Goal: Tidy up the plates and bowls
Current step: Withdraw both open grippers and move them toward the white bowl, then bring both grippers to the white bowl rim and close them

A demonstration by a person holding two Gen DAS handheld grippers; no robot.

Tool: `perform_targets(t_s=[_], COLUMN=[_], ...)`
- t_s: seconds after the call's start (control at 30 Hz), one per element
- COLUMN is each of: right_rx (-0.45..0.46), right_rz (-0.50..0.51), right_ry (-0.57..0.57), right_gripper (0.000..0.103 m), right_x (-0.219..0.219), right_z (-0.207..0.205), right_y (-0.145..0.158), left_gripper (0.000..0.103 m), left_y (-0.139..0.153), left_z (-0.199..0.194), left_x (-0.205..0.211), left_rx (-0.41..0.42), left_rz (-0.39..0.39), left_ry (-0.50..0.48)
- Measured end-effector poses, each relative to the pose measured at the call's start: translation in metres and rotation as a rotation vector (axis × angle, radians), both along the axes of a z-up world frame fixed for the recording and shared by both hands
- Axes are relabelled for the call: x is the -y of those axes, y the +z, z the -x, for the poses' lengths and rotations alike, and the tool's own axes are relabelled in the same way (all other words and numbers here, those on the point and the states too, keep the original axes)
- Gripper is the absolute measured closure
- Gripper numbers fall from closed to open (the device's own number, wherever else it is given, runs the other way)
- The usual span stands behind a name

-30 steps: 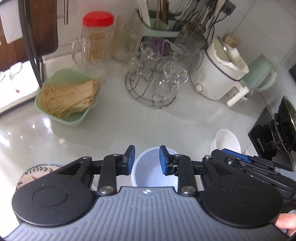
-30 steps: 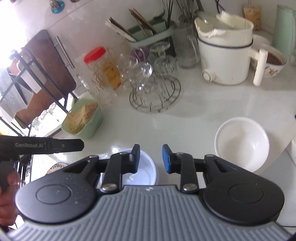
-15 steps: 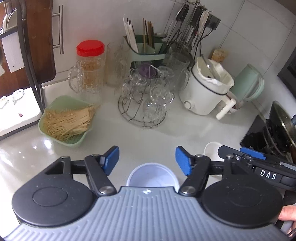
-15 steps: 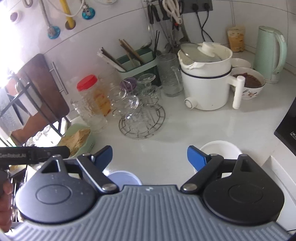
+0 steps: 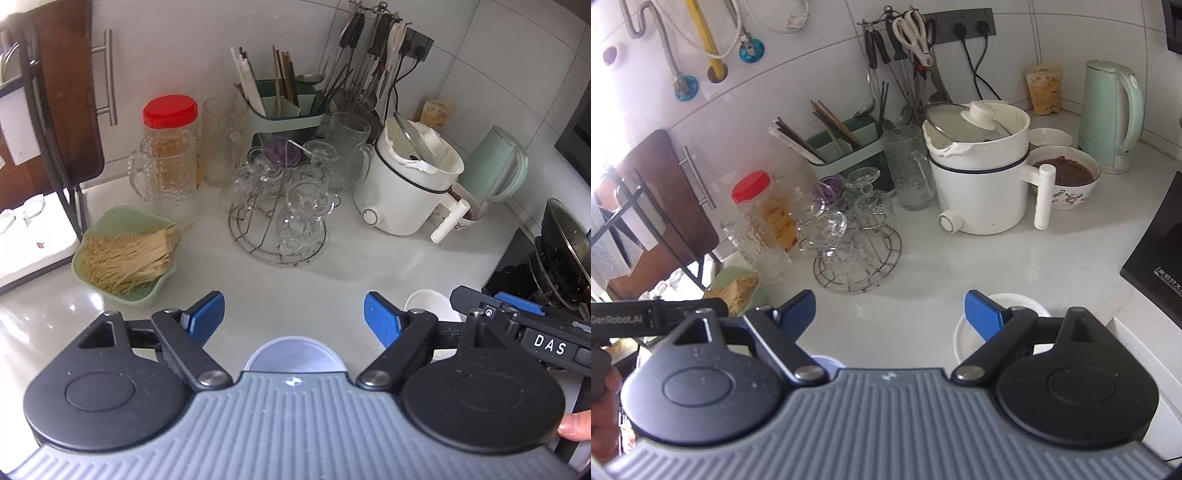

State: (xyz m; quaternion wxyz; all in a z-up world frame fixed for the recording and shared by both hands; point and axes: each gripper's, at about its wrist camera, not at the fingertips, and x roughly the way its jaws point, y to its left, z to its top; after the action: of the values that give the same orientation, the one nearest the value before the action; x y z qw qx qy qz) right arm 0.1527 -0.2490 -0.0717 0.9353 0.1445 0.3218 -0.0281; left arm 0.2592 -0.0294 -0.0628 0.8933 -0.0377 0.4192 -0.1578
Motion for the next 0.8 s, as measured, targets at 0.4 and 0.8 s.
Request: perform_targets(t_s=[0.4, 0.8], right_rx=[0.015, -0.035], right_rz=[0.014, 0.031], right_ry=[-0.033, -0.068], right_gripper=[0.014, 0.014], right_x=[0.058, 0.102], right_z=[-0.007, 0.006], right_y=[-0.001, -0.021], left_gripper=[0.017, 0.017], left_y=[0.006, -0.038], left_z=[-0.011, -0.014], left_x=[0.068, 0.134], left_rx=[0.015, -0.069], left_rz=[0.015, -0.040], left_ry=[0.008, -0.059])
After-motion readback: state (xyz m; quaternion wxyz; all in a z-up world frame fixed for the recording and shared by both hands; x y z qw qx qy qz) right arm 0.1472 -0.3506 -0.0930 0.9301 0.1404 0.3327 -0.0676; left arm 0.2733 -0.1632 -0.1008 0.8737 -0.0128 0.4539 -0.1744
